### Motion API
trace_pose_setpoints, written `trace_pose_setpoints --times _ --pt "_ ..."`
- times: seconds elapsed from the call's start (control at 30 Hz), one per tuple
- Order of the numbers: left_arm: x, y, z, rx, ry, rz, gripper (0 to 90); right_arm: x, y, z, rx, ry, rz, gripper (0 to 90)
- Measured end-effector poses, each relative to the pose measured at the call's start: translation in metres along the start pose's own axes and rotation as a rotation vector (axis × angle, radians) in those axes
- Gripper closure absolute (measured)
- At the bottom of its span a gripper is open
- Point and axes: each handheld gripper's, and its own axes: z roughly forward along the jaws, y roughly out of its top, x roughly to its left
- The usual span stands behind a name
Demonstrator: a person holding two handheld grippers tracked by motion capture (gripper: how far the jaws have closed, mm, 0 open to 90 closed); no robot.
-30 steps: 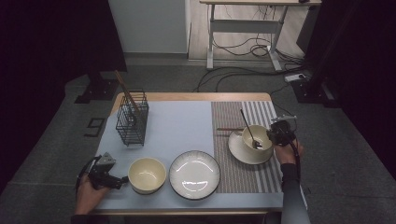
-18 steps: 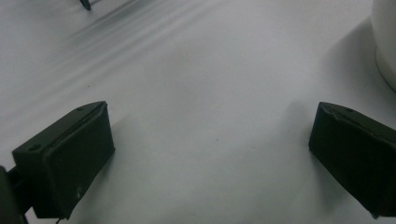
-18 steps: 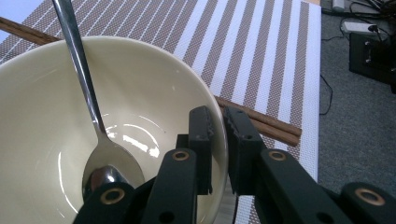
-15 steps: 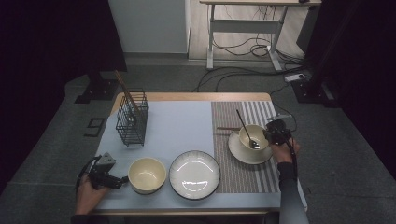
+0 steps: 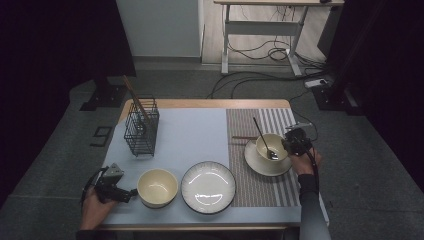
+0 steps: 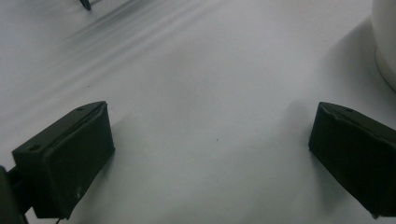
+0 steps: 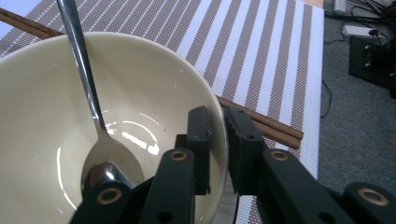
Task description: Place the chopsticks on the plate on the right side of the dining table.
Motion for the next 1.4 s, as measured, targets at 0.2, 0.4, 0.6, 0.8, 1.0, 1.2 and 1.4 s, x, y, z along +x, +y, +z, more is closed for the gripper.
trace_pose_setpoints --times 0.2,0.4,0.6,0.8,1.0,1.2,1.4 --pt "0.0 0.0 0.0 0.0 0.0 0.0 0.0 0.002 0.001 0.0 -0.003 0.004 -0.001 80.9" --pt "0.0 0.0 0.0 0.0 0.0 0.0 0.0 0.001 0.002 -0.001 -0.007 0.008 -0.001 72.9" --pt "0.0 0.0 0.0 0.0 0.0 0.0 0.0 -0.003 0.004 -0.007 -0.042 0.05 0.011 44.2" --pt "0.0 0.0 0.0 0.0 0.0 0.0 0.0 -0.005 0.006 -0.008 -0.031 0.047 -0.003 25.4" --pt "0.0 0.0 0.0 0.0 -0.001 0.0 0.0 -0.005 0.006 -0.014 -0.042 0.045 -0.002 19.0" --pt "0.0 0.0 0.0 0.0 0.0 0.0 0.0 -0.004 0.002 -0.022 -0.041 0.046 -0.006 16.1" --pt "0.0 0.0 0.0 -0.001 0.0 -0.001 0.0 -0.002 -0.001 -0.029 -0.052 0.054 -0.006 13.4"
